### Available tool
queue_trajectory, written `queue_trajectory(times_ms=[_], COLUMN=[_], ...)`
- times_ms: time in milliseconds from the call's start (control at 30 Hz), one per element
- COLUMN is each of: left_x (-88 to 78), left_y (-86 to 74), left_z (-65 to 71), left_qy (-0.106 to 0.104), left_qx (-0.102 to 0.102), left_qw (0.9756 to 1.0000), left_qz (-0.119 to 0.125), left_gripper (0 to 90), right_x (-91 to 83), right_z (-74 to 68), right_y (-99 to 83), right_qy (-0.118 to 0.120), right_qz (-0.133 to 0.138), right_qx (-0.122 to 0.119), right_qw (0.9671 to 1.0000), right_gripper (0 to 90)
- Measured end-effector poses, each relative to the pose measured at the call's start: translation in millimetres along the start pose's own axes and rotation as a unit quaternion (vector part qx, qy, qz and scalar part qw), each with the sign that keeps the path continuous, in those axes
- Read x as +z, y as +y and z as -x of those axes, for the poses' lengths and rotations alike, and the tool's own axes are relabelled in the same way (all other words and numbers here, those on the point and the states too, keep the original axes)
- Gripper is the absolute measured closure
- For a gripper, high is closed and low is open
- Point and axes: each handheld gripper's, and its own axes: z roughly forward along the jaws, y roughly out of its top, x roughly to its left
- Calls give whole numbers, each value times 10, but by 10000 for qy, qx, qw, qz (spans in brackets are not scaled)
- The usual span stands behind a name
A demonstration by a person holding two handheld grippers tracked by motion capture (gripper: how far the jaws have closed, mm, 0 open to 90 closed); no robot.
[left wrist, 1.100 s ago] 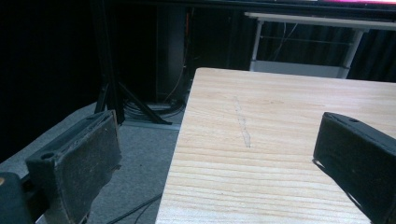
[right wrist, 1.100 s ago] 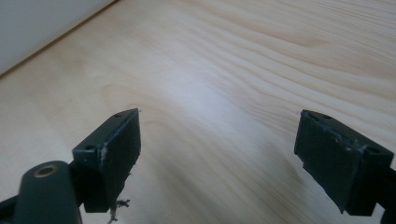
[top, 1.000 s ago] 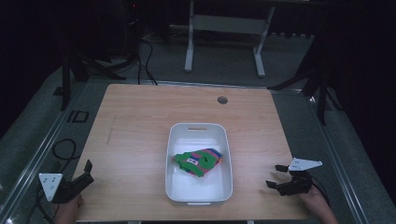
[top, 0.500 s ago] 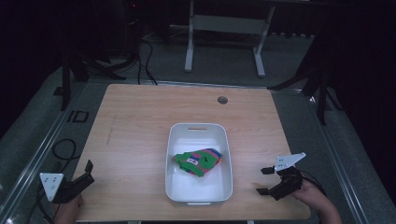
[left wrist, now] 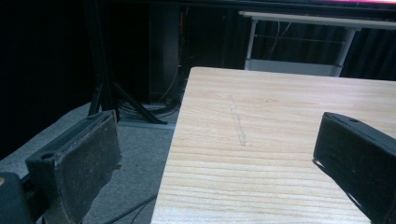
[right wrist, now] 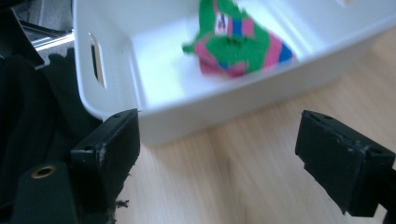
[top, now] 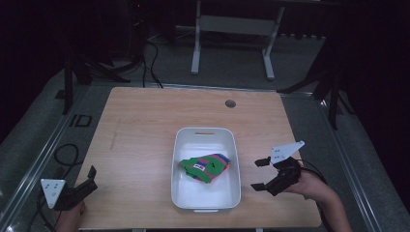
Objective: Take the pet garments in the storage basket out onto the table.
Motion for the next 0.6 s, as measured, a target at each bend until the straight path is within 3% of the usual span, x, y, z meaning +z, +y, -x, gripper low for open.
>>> queue_trajectory(times_ms=[100, 400, 600], left_x=[-1, 4, -4], left_y=[-1, 3, 0], left_z=[0, -5, -9], left_qy=[0, -57, -69], left_qx=[6, -9, -5], left_qw=[10000, 10000, 10000], left_qz=[7, -23, 8], left_gripper=[12, 12, 12], right_x=[58, 397, 740], right_z=[-7, 17, -14], right_y=[165, 566, 784], right_qy=[14, 158, 161], right_qz=[-96, -499, -832], right_qx=[-239, -580, -946], right_qw=[9997, 9969, 9919], right_gripper=[137, 143, 168])
